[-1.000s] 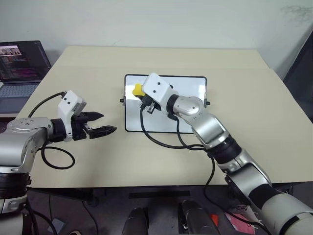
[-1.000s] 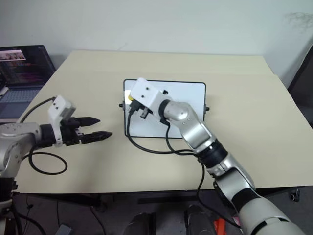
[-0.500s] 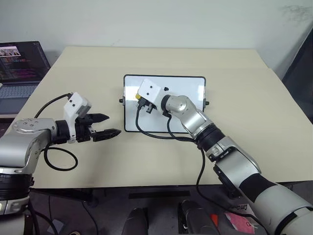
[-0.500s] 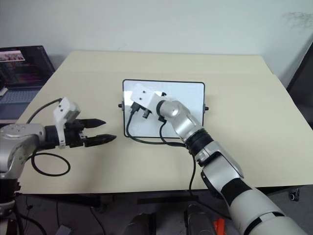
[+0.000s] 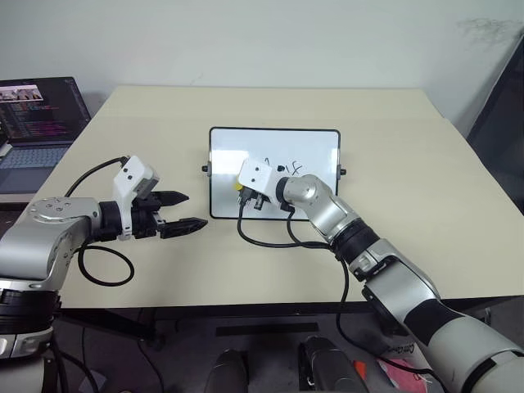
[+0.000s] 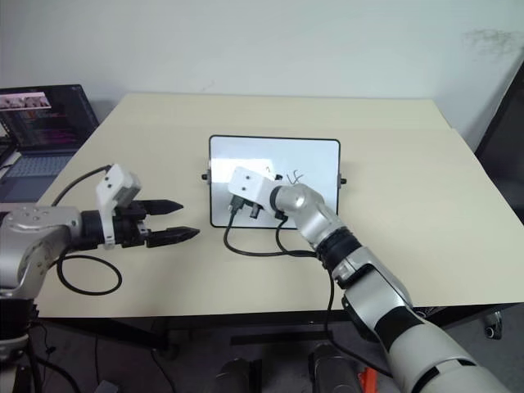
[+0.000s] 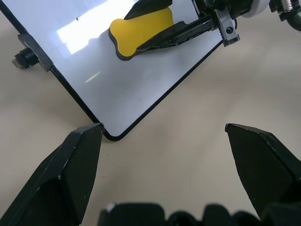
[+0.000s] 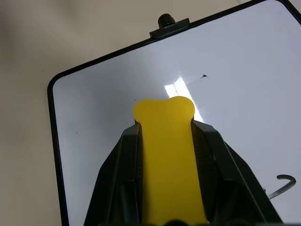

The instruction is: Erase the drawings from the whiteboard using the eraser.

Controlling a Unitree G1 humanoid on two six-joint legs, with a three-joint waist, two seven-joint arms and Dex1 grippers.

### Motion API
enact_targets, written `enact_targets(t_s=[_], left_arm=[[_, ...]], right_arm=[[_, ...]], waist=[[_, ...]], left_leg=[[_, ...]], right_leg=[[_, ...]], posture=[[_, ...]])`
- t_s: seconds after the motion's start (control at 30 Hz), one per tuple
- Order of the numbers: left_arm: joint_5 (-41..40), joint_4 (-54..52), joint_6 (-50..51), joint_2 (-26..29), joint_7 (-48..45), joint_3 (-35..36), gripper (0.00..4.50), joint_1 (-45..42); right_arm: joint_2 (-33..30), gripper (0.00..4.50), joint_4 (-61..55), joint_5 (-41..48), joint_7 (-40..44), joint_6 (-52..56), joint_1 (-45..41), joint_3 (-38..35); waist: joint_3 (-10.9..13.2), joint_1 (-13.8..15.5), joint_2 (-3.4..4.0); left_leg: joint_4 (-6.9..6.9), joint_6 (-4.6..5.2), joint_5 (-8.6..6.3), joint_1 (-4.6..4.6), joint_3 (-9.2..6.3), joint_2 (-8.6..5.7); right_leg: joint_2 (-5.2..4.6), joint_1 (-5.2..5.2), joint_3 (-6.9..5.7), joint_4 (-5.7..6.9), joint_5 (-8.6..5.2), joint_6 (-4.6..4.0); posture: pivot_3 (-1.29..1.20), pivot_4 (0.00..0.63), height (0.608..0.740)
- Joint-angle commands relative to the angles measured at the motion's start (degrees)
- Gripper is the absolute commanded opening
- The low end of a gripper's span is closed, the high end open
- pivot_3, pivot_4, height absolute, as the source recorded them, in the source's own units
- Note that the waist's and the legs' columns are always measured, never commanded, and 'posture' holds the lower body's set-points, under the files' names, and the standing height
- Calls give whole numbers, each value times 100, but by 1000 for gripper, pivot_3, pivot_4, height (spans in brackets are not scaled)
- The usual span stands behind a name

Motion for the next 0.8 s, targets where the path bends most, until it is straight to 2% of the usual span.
enact_targets(t_s=[0.03, 0.17, 0.4, 0.5, 0.8], left_arm=[[1, -153, -101, 26, -20, 79, 4500, -83], [3, -149, -86, 20, 9, 110, 4500, -28], [15, -121, -71, 29, 63, 149, 4500, 31], [10, -135, -70, 32, 63, 144, 4500, 37], [3, -170, -59, 48, 51, 138, 4500, 42]], right_arm=[[-65, 1146, 167, -90, -373, -116, -282, -299], [106, 1144, 197, -2, -582, -267, -512, -471], [556, 1144, 506, 53, -904, -531, -829, -654], [689, 1144, 849, -42, -775, -577, -826, -519], [680, 1144, 1178, -72, -141, -249, -531, -441]], waist=[[0, 1, -1], [0, -12, -1], [0, -37, 0], [-1, -41, -1], [-1, -52, -2]], left_leg=[[0, 0, 0, -1, 0, 0], [-15, -1, -1, -13, 0, 0], [-38, -3, -3, -93, -6, 8], [-45, -5, -4, -114, -2, 7], [-53, -4, -3, -105, -2, 5]], right_leg=[[0, 0, 0, -1, 0, 0], [0, -15, -2, -2, 5, 8], [4, -98, -9, -1, 7, 13], [3, -126, -8, -1, 22, -12], [2, -123, -8, 1, 7, 13]], posture=[[0, 150, 740], [0, 150, 740], [0, 150, 740], [0, 150, 740], [0, 150, 740]])
